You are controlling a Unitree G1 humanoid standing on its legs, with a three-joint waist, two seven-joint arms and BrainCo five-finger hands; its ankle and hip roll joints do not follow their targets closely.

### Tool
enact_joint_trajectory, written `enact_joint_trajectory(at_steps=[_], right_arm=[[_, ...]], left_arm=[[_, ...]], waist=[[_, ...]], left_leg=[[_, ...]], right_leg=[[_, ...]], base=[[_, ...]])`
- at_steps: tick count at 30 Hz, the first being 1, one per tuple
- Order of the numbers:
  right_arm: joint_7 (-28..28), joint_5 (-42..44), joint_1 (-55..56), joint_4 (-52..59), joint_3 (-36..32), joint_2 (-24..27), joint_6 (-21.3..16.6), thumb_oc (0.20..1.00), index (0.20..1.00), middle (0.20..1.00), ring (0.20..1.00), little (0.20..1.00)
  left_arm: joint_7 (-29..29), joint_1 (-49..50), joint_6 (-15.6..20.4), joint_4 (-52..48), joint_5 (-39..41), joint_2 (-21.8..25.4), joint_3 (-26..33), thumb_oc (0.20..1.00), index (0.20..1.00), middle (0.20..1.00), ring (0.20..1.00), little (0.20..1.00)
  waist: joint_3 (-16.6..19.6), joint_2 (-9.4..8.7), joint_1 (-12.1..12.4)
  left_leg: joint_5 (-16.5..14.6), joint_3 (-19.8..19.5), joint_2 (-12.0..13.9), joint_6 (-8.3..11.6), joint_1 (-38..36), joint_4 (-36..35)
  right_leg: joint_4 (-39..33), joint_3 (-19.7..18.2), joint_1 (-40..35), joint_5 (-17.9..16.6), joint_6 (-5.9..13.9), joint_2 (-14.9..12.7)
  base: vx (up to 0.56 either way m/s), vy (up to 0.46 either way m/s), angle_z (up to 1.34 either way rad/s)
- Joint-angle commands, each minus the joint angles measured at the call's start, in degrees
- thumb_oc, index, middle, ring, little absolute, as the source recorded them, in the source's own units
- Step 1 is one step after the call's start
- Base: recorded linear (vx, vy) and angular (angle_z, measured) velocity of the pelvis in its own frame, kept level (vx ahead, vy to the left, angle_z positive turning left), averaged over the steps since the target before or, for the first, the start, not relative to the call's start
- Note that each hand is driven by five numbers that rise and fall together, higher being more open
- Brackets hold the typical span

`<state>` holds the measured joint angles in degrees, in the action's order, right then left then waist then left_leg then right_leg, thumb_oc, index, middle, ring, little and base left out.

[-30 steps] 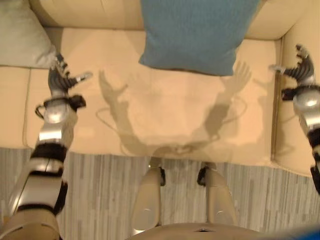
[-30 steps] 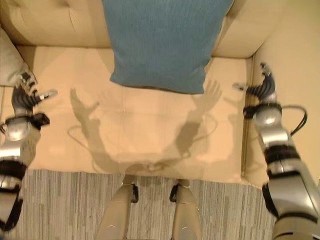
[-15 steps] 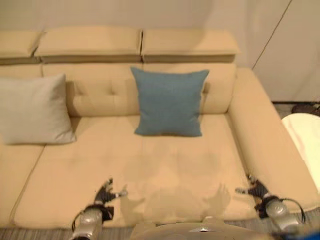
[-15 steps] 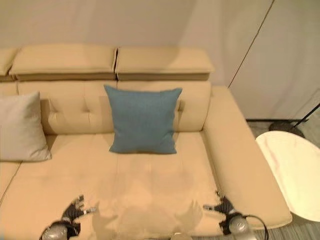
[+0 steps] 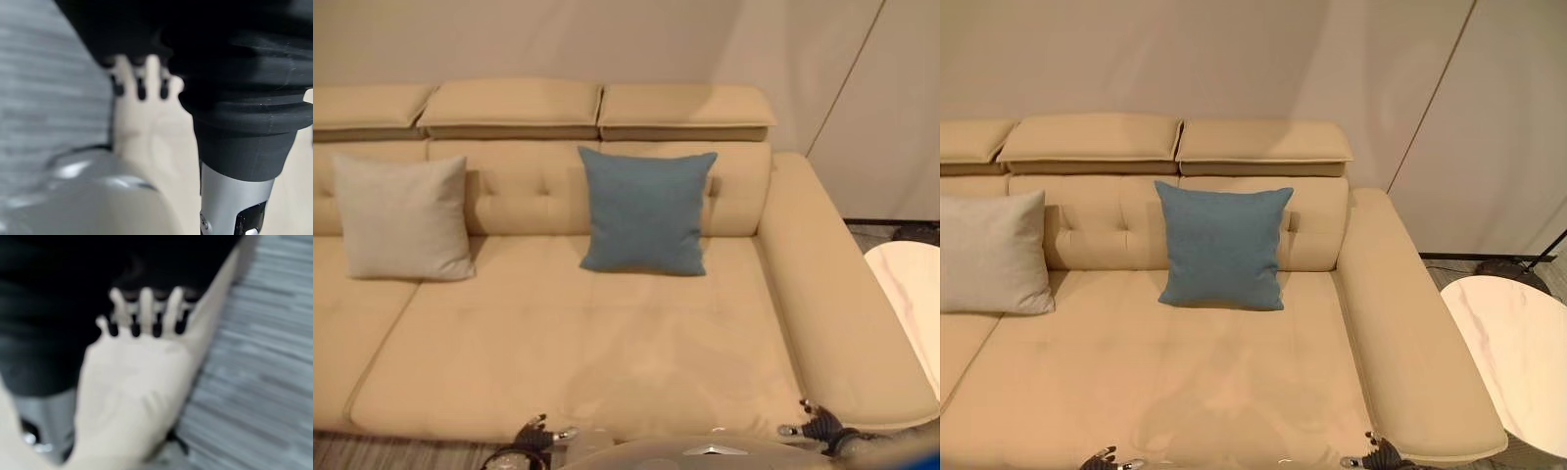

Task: Pick up all the scattered cushions and arrange them neatly on the sofa.

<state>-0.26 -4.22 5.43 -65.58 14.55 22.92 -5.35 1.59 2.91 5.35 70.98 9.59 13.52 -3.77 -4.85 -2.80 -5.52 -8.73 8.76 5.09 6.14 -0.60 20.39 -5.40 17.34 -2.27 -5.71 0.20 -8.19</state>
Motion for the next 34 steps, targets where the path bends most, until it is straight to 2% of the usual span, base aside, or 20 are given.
enact_joint_trajectory(at_steps=[1, 2, 3, 5, 6, 9, 11, 13, 14, 15, 16, 18, 19, 23, 29, 34], right_arm=[[-0.14, 0.39, -4.18, -2.23, -2.94, -0.86, 0.75, 1.000, 1.000, 1.000, 1.000, 1.000], [-0.14, 0.39, -4.19, -2.23, -2.95, -0.86, 0.75, 1.000, 1.000, 1.000, 1.000, 1.000], [-0.08, -0.29, -4.40, -3.29, -2.91, -1.52, 1.34, 1.000, 1.000, 1.000, 1.000, 1.000], [-0.18, -0.63, -4.62, -3.81, -2.81, -1.83, 1.52, 1.000, 1.000, 1.000, 1.000, 1.000], [-0.51, -0.39, -4.99, -3.84, -2.91, -2.66, 1.83, 1.000, 1.000, 1.000, 1.000, 1.000], [-0.43, -0.51, -5.36, -4.25, -2.75, -3.22, 2.20, 1.000, 1.000, 1.000, 1.000, 1.000], [-0.26, -0.60, -5.76, -4.23, -1.94, -3.72, 2.33, 1.000, 1.000, 1.000, 1.000, 1.000], [-0.36, -1.11, -5.64, -4.82, -1.66, -3.71, 2.34, 1.000, 1.000, 1.000, 1.000, 1.000], [-0.42, -1.62, -5.46, -5.10, -1.96, -3.57, 2.27, 1.000, 1.000, 1.000, 1.000, 1.000], [-0.42, -1.62, -5.47, -5.10, -1.96, -3.58, 2.27, 1.000, 1.000, 1.000, 1.000, 1.000], [-0.49, -1.32, -5.26, -5.19, -2.41, -3.83, 2.13, 1.000, 1.000, 1.000, 1.000, 1.000], [-0.39, -1.39, -4.94, -5.43, -2.39, -4.11, 2.08, 1.000, 1.000, 1.000, 1.000, 1.000], [-0.35, -1.58, -5.23, -5.17, -1.69, -4.34, 2.03, 1.000, 1.000, 1.000, 1.000, 1.000], [-0.37, -1.97, -5.13, -5.32, -1.15, -4.47, 1.91, 1.000, 1.000, 1.000, 1.000, 1.000], [-0.33, -1.74, -4.53, -5.80, -0.55, -4.81, 1.71, 1.000, 1.000, 1.000, 1.000, 1.000], [-0.39, -1.48, -3.58, -6.49, -0.96, -5.08, 1.73, 1.000, 1.000, 1.000, 1.000, 1.000]], left_arm=[[0.34, -1.97, 0.20, -1.39, -1.54, 0.99, -1.40, 1.000, 1.000, 1.000, 1.000, 1.000], [0.34, -1.98, 0.20, -1.39, -1.55, 0.99, -1.39, 1.000, 1.000, 1.000, 1.000, 1.000], [0.09, -2.69, 0.36, -2.26, -0.82, 0.99, -1.60, 1.000, 1.000, 1.000, 1.000, 1.000], [0.08, -3.09, 0.38, -2.56, -0.47, 1.05, -1.47, 1.000, 1.000, 1.000, 1.000, 1.000], [-0.27, -3.65, 0.58, -2.87, -0.57, 1.43, -1.70, 1.000, 1.000, 1.000, 1.000, 1.000], [-0.84, -3.86, 0.54, -2.60, -1.97, 1.84, -1.93, 1.000, 1.000, 1.000, 1.000, 1.000], [-1.23, -4.10, 0.49, -2.29, -2.79, 2.62, -2.13, 1.000, 1.000, 1.000, 1.000, 1.000], [-1.29, -3.87, 0.42, -1.89, -2.94, 3.09, -2.11, 1.000, 1.000, 1.000, 1.000, 1.000], [-1.15, -3.43, 0.24, -1.86, -2.52, 3.36, -1.51, 1.000, 1.000, 1.000, 1.000, 1.000], [-1.15, -3.44, 0.24, -1.86, -2.52, 3.37, -1.50, 1.000, 1.000, 1.000, 1.000, 1.000], [-0.94, -3.10, 0.12, -1.63, -2.34, 3.62, -1.14, 1.000, 1.000, 1.000, 1.000, 1.000], [-0.91, -2.91, 0.08, -1.29, -2.74, 3.93, -1.04, 1.000, 1.000, 1.000, 1.000, 1.000], [-1.04, -2.65, 0.09, -0.77, -3.09, 3.73, -0.90, 1.000, 1.000, 1.000, 1.000, 1.000], [-1.14, -1.62, 0.13, 0.07, -2.87, 3.18, 0.24, 1.000, 1.000, 1.000, 1.000, 1.000], [-0.96, -1.14, 0.01, 0.46, -3.55, 2.72, 0.23, 1.000, 1.000, 1.000, 1.000, 1.000], [-0.44, -0.78, -0.10, 0.61, -2.47, 2.27, 0.86, 1.000, 1.000, 1.000, 1.000, 1.000]], waist=[[-0.85, -0.18, -0.83], [-0.83, -0.19, -0.81], [-1.49, -0.77, -1.00], [-1.82, -1.08, -0.94], [-2.39, -1.99, -0.70], [-2.81, -2.39, -0.47], [-3.74, -2.10, -0.54], [-3.62, -1.62, 0.46], [-3.00, -0.76, 1.56], [-2.87, -0.81, 1.53], [-2.15, -0.62, 2.13], [-1.24, -1.07, 2.85], [-0.02, -1.38, 3.58], [1.68, -1.33, 3.33], [2.62, -1.58, 3.06], [3.07, -1.64, 2.79]], left_leg=[[0.91, -0.66, -4.20, -1.48, -8.33, -12.41], [0.97, -0.64, -4.25, -1.52, -8.36, -12.53], [0.23, -0.66, -5.80, -2.68, -8.37, -15.61], [0.11, -0.67, -6.25, -3.28, -8.27, -16.39], [0.47, -0.78, -7.59, -4.22, -8.07, -17.69], [0.94, -0.49, -7.82, -4.69, -8.10, -18.58], [2.29, -0.61, -7.31, -5.39, -7.51, -19.05], [3.72, 0.46, -7.15, -5.90, -6.29, -19.50], [4.78, 1.38, -6.54, -6.26, -5.52, -20.31], [4.86, 1.38, -6.59, -6.27, -5.34, -20.30], [5.40, 1.58, -6.29, -6.08, -4.77, -20.66], [5.52, 1.66, -6.43, -5.89, -3.89, -20.25], [6.39, 2.51, -6.14, -4.97, -3.52, -20.99], [7.63, 3.22, -4.88, -3.65, -4.23, -22.36], [9.39, 3.27, -3.31, -2.36, -5.04, -24.72], [9.82, 3.29, -2.83, -1.91, -5.69, -25.25]], right_leg=[[4.40, -1.66, 6.62, -2.23, 9.12, 0.81], [4.43, -1.70, 6.67, -2.23, 9.15, 0.77], [4.59, -1.78, 9.08, -4.98, 10.66, -0.72], [4.49, -1.82, 10.18, -5.97, 11.43, -1.47], [3.73, -2.26, 11.67, -8.54, 12.90, -2.68], [3.82, -3.36, 12.83, -9.56, 13.85, -3.60], [7.46, -7.16, 13.54, -7.73, 13.60, -3.23], [11.25, -5.36, 11.83, -4.69, 12.28, -3.76], [15.94, -3.63, 9.61, -1.00, 10.86, -3.86], [15.92, -3.63, 9.77, -1.06, 10.85, -3.92], [18.00, -4.66, 8.01, 0.87, 10.70, -2.98], [16.11, -4.13, 5.58, 1.25, 10.77, -2.98], [11.00, -2.76, 2.67, 1.84, 10.85, -2.67], [4.91, -3.25, 0.63, 1.51, 10.86, -0.69], [0.47, -2.61, -1.58, 1.02, 10.52, 0.81], [0.40, -2.33, -2.42, 1.48, 10.29, 1.27]], base=[[-0.20, 0.203, 0.31], [-0.32, 0.287, 0.34], [-0.18, 0.149, 0.17], [-0.25, 0.205, 0.04], [-0.24, 0.197, -0.08], [-0.20, 0.138, -0.30], [-0.21, 0.081, -0.24], [-0.30, 0.096, -0.11], [-0.24, 0.068, -0.20], [-0.25, 0.031, -0.31], [-0.10, -0.011, -0.28], [-0.08, -0.071, -0.20], [-0.04, -0.099, -0.09], [0.01, -0.111, -0.15], [-0.03, -0.081, -0.02], [-0.01, -0.018, 0.00]])
